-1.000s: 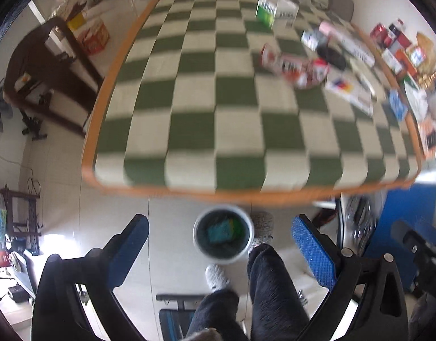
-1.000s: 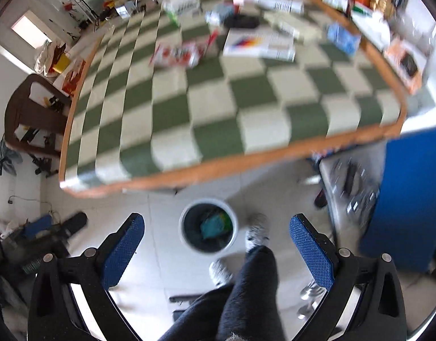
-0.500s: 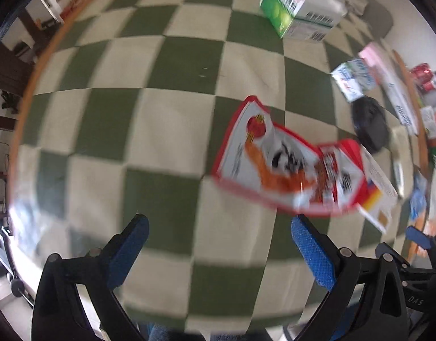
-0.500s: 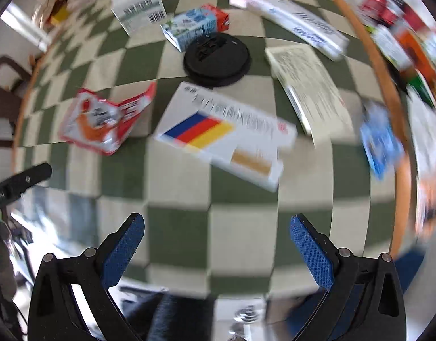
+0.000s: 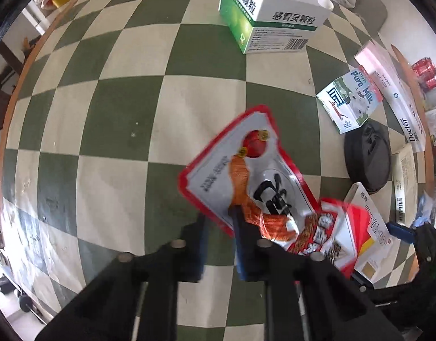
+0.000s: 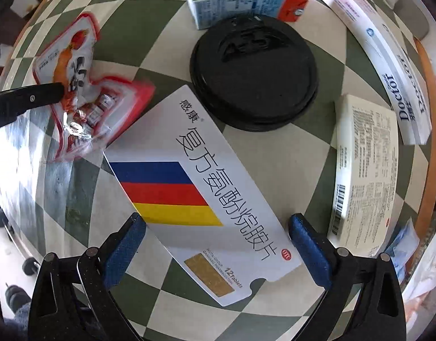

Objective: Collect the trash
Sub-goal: 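Grasp the striped medicine box with the right tool while the left tool grasps the red snack wrapper, then carry the medicine box and red wrapper to the bin and release both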

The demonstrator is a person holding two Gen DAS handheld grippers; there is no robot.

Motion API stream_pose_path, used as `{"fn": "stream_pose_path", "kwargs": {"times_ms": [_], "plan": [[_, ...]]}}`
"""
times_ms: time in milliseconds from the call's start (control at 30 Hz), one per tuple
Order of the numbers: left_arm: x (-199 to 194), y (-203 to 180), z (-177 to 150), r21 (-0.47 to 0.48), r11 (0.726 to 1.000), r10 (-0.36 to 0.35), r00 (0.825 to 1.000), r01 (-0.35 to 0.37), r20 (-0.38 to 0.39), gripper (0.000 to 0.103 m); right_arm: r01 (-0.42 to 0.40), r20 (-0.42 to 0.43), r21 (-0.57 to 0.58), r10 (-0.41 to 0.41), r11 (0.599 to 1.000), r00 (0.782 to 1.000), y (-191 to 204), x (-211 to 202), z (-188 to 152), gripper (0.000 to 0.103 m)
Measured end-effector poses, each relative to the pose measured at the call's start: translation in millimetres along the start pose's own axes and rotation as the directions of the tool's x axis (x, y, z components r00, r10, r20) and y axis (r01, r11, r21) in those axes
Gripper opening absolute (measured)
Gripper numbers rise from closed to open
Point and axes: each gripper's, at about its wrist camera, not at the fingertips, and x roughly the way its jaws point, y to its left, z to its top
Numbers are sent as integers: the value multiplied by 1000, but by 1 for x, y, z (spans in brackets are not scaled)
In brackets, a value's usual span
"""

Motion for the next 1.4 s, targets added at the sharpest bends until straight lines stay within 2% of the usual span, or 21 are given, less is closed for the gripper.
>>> {"fn": "stream_pose_path", "kwargs": {"times_ms": [167,267,433,600,800,867,1000,1133,1233,1400], "plan": [[-11,-7,3,15,1000,18,999,-18,43,2,-25,41,93,21,995,999,-13,-6,-11,91],[-25,-7,-2,20,1000,22,997,-23,77,0,-94,55,190,85,977,995,-29,-8,-21,88],[-50,-3,-5,23,999,42,988,-46,146,0,-163,85,296,144,941,986,-50,-11,-41,84],[-79,2,-6,37,996,77,973,-87,217,0,-202,125,360,168,911,978,-63,-16,-60,83],[-112,18,-16,30,989,129,941,-146,312,0,-208,179,384,148,900,973,-62,-29,-73,81],[-118,23,-20,22,989,134,938,-149,319,0,-216,196,397,147,892,969,-45,-41,-73,81],[-135,34,-37,12,989,135,929,-148,345,0,-229,228,401,146,887,963,-38,-59,-89,80],[-151,48,-58,8,989,137,917,-151,374,0,-245,256,397,150,885,955,-7,-76,-102,79],[-162,60,-79,11,989,131,908,-148,397,0,-247,281,390,141,887,949,14,-84,-110,79],[-178,85,-127,38,991,101,901,-129,422,0,-269,334,405,132,874,933,55,-104,-144,79]]}}
